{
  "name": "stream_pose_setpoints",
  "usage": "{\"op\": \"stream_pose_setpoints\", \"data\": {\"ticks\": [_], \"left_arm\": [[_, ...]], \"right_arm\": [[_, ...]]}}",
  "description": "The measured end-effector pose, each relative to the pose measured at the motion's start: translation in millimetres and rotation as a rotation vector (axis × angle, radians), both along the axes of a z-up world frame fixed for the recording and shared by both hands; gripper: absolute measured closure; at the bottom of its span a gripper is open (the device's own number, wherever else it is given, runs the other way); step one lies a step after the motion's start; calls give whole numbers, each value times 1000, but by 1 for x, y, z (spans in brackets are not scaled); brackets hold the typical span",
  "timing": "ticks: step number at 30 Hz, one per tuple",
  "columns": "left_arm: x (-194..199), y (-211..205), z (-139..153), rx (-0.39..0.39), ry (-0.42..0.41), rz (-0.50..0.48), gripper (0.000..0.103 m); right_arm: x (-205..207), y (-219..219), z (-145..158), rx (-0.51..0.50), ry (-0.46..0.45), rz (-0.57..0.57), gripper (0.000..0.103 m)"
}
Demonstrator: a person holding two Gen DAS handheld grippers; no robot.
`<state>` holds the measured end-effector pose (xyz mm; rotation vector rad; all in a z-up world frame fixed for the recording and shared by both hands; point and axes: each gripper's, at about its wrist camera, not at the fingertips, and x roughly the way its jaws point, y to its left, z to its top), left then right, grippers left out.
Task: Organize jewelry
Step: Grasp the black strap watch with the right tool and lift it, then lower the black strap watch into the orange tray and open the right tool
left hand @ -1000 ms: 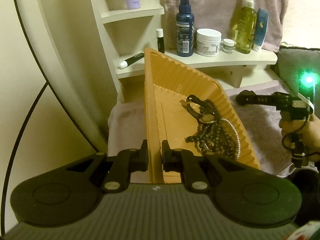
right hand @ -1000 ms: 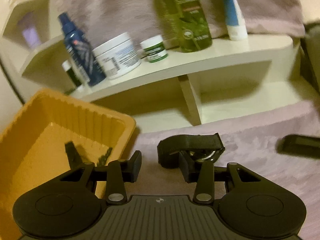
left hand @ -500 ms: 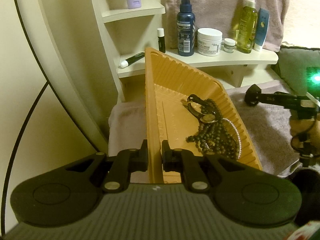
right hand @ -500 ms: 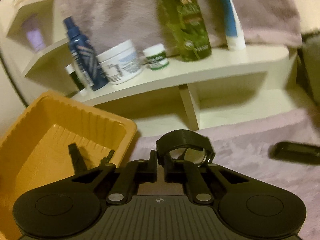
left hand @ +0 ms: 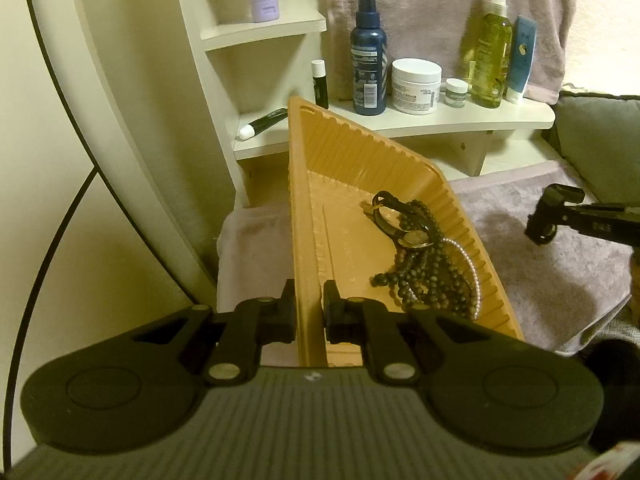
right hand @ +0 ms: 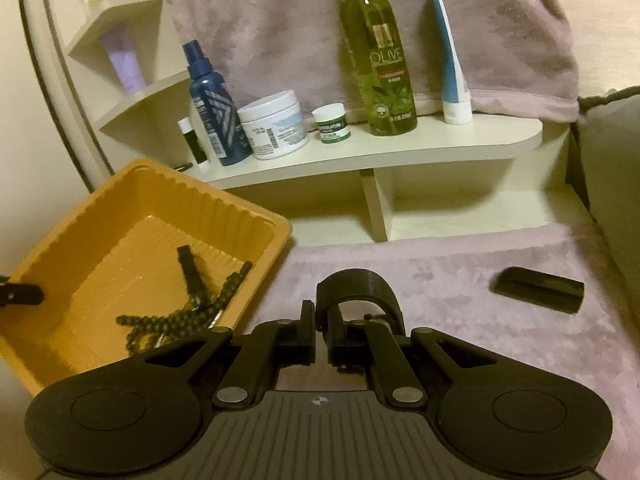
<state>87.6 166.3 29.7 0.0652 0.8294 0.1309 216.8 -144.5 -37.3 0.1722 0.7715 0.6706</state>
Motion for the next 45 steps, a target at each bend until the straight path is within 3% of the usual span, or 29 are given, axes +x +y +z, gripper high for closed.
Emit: {"op": "stream_pose_setpoints", "data": {"ticks": [9,19,27,45], "left_arm": [[-1,-1,0,-1,-4,-2,92],[-1,0,0,-5,-6,-3,92],[-2,0,0,-10,-7,-4,92],[-3,1,0,-14,-9,-4,92]], "right_arm": [[-18,9,31,46,-21,97,98],[-36,59,62,82,-45,304,98],[-39,101,57,45,-20,411,98],[-34,124,40,21,68,413,98]]}}
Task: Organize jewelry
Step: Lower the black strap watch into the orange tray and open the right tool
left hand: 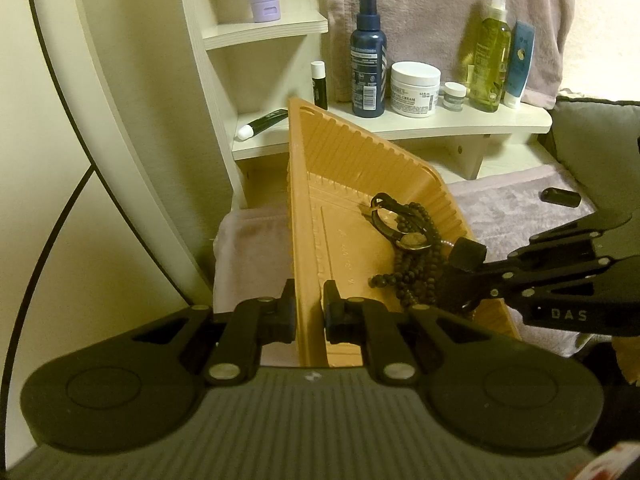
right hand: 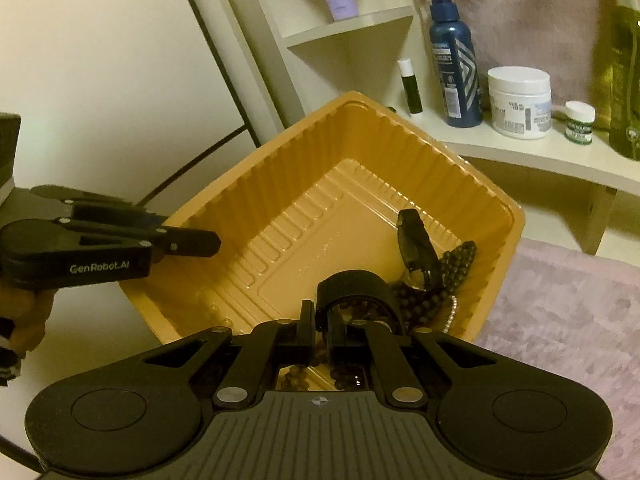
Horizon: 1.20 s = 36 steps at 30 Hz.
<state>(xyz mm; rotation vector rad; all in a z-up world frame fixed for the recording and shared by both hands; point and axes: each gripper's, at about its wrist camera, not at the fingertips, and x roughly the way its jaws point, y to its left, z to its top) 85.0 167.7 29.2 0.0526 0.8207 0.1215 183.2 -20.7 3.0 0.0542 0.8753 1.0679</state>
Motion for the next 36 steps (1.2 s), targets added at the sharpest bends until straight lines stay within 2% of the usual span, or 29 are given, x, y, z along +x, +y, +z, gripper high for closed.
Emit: {"op": "stream_pose_setpoints", "data": {"ticks": [6,11,36], "left_arm": [[0,0,0,-1,0,0,92],[0,0,0,-1,0,2,92],[0,1,-1,-4,-1,5,92]], "right_arm": [[5,5,-6,16,47,-22,95],[6,0,-8,27,56,-45,59],[1,-39,-20,-13,81,-114,56]]}}
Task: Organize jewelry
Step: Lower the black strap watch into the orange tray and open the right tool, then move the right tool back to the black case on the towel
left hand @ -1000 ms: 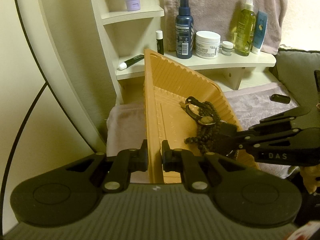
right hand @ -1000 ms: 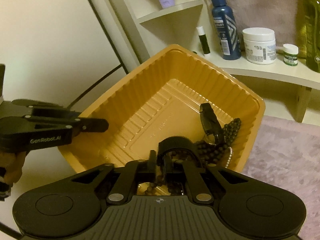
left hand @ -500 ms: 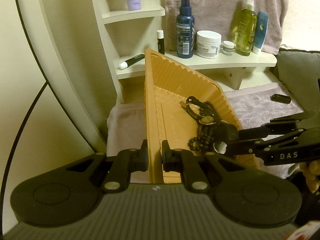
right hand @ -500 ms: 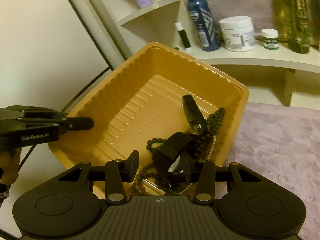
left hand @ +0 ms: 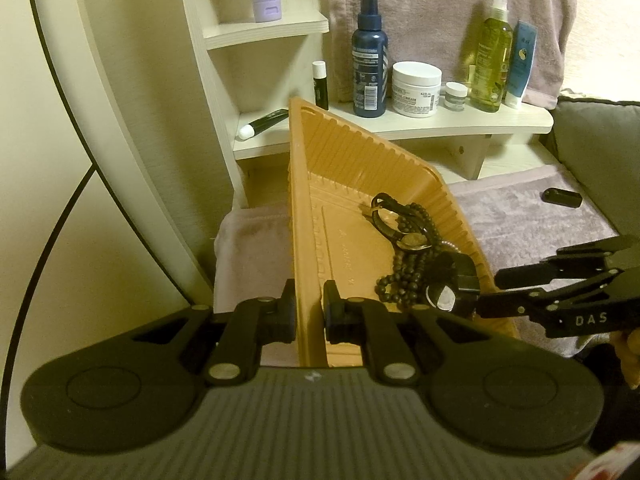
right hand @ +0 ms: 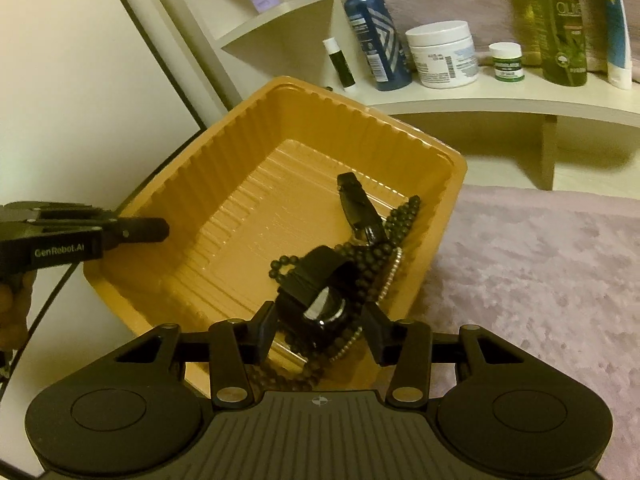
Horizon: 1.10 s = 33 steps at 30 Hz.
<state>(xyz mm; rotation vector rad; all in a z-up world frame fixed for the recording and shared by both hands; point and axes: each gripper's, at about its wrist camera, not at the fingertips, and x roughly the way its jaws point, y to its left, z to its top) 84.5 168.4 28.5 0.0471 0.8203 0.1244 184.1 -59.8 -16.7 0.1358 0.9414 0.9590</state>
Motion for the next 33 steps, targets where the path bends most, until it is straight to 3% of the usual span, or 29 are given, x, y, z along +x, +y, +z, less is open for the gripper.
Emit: {"op": "stream_pose_setpoints", "data": {"ticks": [7,21,33], "left_arm": [[0,0,0,0,0,0,92],[0,0,1,1,0,-1,92],[0,-2,2,5,0,-2,92]], "right_arm": [[1,-40,-1,-17,-39,-98,55],[24,-148,-20,-147,-77,-360,52],[45,-180,-27,-213,-130,-421,44]]}}
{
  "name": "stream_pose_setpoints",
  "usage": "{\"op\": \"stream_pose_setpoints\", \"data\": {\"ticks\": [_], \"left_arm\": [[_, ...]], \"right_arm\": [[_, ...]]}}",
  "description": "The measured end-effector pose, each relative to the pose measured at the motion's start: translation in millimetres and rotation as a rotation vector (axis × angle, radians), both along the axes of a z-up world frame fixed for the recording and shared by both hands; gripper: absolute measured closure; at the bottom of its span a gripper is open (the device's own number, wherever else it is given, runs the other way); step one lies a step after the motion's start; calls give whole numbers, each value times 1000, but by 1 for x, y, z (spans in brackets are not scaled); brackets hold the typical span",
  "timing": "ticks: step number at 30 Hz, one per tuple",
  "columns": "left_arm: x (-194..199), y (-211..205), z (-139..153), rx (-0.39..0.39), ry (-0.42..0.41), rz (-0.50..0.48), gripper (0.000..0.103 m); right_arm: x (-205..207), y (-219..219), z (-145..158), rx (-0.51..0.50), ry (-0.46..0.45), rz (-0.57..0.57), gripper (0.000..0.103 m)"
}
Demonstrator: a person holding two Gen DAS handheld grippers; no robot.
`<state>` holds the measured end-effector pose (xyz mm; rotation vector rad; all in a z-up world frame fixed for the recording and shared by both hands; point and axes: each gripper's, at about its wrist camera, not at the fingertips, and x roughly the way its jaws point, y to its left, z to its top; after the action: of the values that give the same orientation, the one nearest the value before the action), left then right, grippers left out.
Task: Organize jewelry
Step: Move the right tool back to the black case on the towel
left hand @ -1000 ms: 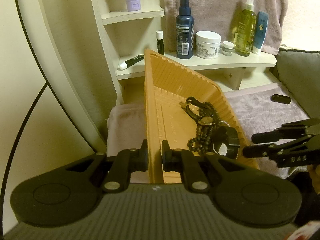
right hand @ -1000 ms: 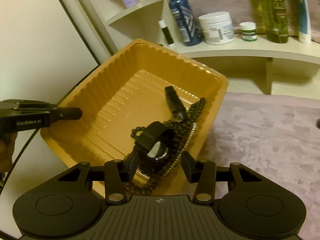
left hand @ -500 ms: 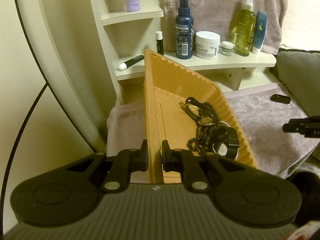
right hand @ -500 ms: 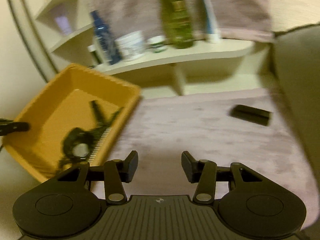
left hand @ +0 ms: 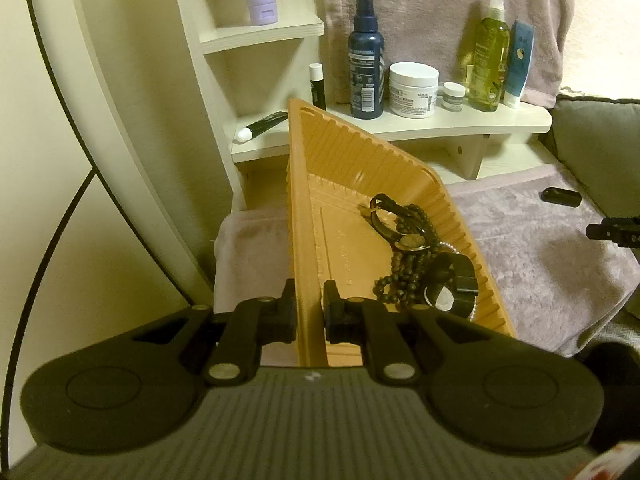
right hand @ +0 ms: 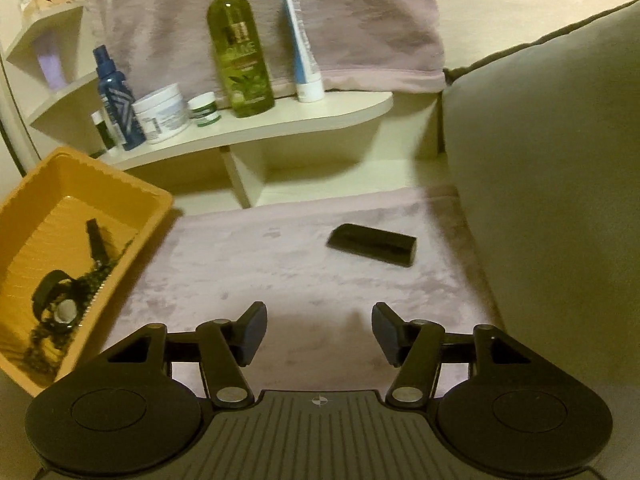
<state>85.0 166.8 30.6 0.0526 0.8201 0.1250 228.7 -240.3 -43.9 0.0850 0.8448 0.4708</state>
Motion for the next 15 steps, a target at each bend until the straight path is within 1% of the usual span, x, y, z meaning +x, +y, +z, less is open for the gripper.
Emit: {"op": "stream_pose_setpoints", "data": {"ticks": [5,11,13,15], "left_arm": [[0,-1,0,1,1,0,92],[1,-2,2,8,7,0,92],[1,-2,2,9,9,3,92],[1,-2,1,12,11,4,92]], "right_arm": [[11,-5,-3,-47,-36,0,42],[32,-9,-10,-122,-89,41,41],[41,-10,-14,-146,-103,71,41],[50,-7,-17,-179,-115,125,41]]}}
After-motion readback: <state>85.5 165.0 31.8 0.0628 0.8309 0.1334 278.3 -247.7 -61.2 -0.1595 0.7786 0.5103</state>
